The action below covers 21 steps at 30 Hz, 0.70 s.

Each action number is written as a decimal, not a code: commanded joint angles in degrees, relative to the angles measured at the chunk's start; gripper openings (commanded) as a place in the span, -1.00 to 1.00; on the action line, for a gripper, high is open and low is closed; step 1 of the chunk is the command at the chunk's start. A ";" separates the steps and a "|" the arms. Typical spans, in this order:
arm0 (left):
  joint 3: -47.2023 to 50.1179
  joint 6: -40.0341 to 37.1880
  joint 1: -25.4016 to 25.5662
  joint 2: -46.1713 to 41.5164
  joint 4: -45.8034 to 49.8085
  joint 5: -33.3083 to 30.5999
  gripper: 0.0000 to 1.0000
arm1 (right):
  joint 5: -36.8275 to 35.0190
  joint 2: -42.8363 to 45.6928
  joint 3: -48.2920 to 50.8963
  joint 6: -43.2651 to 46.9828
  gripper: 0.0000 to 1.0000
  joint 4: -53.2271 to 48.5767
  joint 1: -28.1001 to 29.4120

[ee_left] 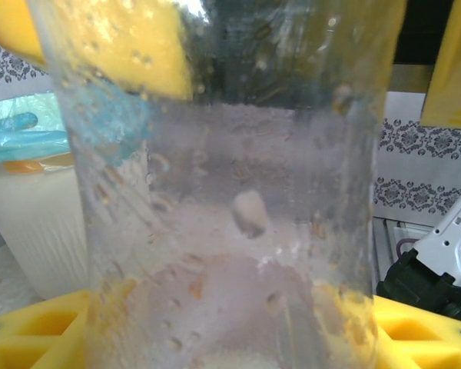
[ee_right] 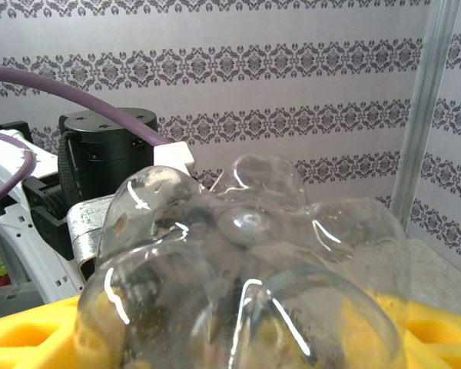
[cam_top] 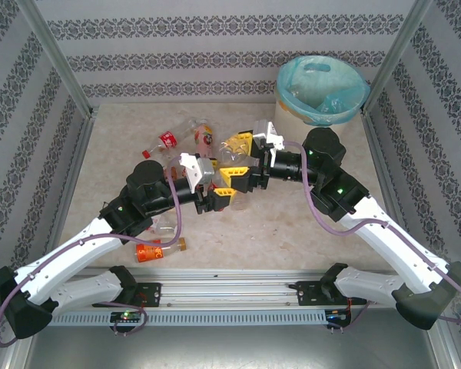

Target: Put the plastic bottles in the bin

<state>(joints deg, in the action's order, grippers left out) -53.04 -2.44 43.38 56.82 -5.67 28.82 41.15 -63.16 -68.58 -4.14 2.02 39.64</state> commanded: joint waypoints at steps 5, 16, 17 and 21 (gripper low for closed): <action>0.14 -0.56 -0.32 -0.99 -3.81 3.84 0.24 | 2.05 -0.12 -1.54 0.15 0.65 2.11 0.81; -0.10 -0.11 -0.36 -0.58 -4.98 4.95 0.25 | 4.10 -1.42 -2.70 -0.38 0.31 2.11 1.35; 0.04 -0.11 -0.31 -0.57 -5.05 4.62 0.28 | 3.91 -1.26 -2.79 -0.29 0.26 2.11 1.41; 0.59 0.79 -0.34 -0.83 -5.76 1.00 0.50 | 1.62 -0.21 -2.70 0.90 0.16 1.30 1.40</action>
<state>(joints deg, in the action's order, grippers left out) -53.04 -2.20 43.38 56.77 -6.98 31.66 43.31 -64.58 -69.60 -4.29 2.39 40.40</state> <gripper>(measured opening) 0.725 0.591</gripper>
